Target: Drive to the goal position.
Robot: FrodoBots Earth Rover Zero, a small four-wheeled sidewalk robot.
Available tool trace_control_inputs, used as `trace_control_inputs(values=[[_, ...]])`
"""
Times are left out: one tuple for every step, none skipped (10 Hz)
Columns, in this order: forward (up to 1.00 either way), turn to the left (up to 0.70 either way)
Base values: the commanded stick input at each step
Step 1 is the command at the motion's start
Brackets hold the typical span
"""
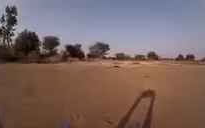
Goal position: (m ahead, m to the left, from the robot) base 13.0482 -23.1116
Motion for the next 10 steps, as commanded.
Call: trace_control_inputs(values=[[0.69, -0.19], [0.69, 0.00], [0.69, 0.00], [0.69, 0.00], [0.69, 0.00], [0.69, 0.00], [0.69, 0.00], [0.69, 0.00], [0.69, 0.00], [0.69, 0.00]])
